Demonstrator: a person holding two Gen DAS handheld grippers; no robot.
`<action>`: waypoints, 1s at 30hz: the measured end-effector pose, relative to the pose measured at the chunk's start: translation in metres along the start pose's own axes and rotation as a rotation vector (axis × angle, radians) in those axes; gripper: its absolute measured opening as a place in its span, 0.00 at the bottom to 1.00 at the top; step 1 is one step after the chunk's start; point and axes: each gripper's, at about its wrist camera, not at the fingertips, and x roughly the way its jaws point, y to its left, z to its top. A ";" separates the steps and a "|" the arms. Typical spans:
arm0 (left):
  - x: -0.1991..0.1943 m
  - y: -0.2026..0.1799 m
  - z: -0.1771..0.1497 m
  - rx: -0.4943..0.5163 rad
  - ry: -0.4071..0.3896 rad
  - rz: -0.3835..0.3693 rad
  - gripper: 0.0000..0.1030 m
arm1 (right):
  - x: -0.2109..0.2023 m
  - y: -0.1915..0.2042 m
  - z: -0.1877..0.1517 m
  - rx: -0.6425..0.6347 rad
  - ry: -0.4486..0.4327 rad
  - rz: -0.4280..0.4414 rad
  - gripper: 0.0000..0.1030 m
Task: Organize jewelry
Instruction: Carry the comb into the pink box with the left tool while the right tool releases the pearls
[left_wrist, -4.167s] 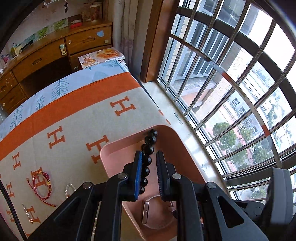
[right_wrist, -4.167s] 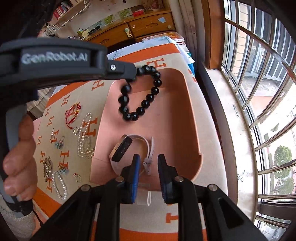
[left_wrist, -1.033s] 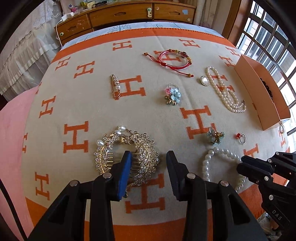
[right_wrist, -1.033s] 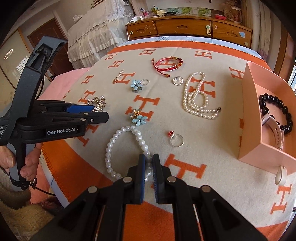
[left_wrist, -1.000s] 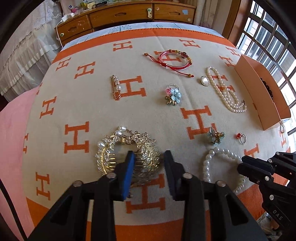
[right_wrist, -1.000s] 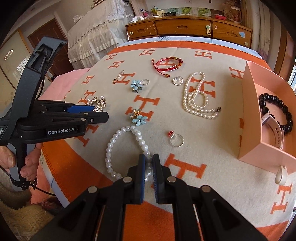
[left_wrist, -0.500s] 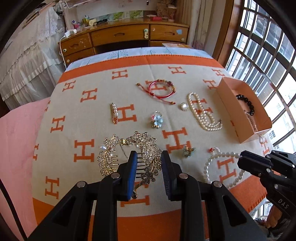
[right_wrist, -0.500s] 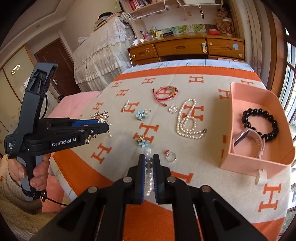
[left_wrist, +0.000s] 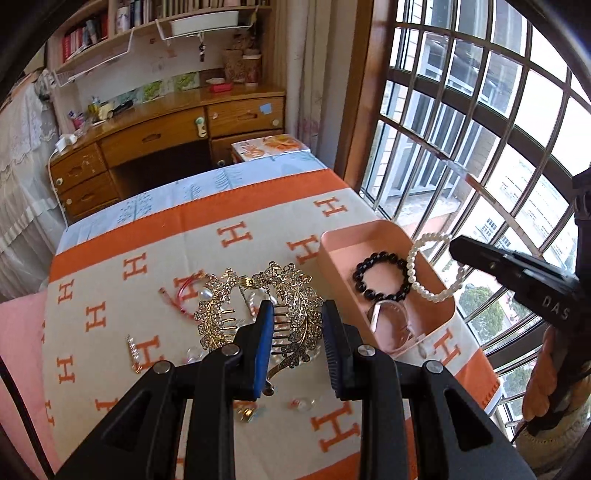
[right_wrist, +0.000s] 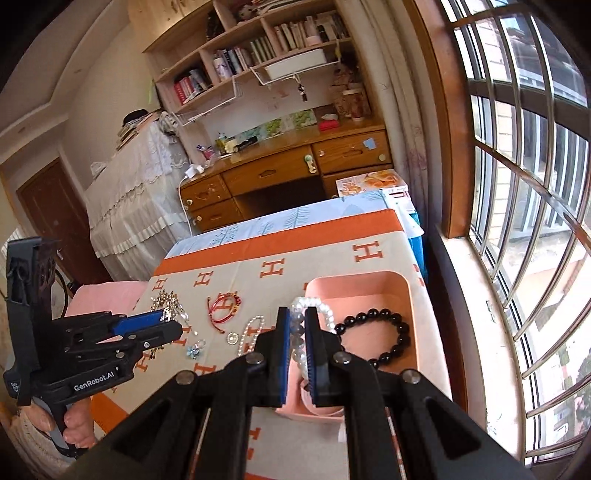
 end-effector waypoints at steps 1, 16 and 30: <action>0.007 -0.006 0.008 0.007 0.004 -0.020 0.23 | 0.006 -0.006 0.001 0.019 0.014 -0.002 0.07; 0.131 -0.074 0.049 0.056 0.153 -0.101 0.23 | 0.043 -0.059 -0.040 0.147 0.190 -0.077 0.19; 0.133 -0.065 0.050 -0.009 0.133 -0.120 0.54 | 0.019 -0.042 -0.055 0.143 0.137 -0.026 0.29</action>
